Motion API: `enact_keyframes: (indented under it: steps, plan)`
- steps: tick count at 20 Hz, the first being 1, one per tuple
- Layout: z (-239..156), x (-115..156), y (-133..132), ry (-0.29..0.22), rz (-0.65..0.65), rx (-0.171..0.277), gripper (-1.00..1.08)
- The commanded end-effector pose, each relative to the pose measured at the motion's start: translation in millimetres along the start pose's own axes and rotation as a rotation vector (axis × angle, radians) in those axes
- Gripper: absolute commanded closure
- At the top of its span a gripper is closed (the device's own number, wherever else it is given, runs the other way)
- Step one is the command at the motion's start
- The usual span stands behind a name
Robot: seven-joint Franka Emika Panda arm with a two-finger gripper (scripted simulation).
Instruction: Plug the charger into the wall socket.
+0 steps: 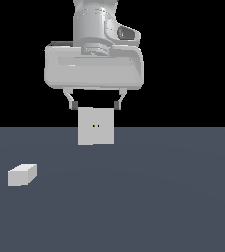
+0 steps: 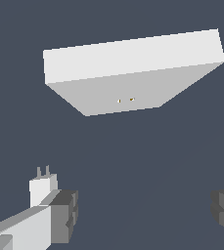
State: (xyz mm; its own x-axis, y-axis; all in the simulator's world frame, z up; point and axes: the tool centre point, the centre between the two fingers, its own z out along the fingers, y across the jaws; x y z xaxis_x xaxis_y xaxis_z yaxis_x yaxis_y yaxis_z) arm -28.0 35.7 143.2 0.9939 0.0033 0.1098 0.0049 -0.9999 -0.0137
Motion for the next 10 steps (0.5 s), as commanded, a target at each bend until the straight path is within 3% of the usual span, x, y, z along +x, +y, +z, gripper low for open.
enact_keyframes:
  steps: [1,10]
  plan:
    - [7,-6,-14,0.027,-0.015,0.003,-0.92]
    - [36,-27,-64,0.122,-0.068,0.015,-0.92]
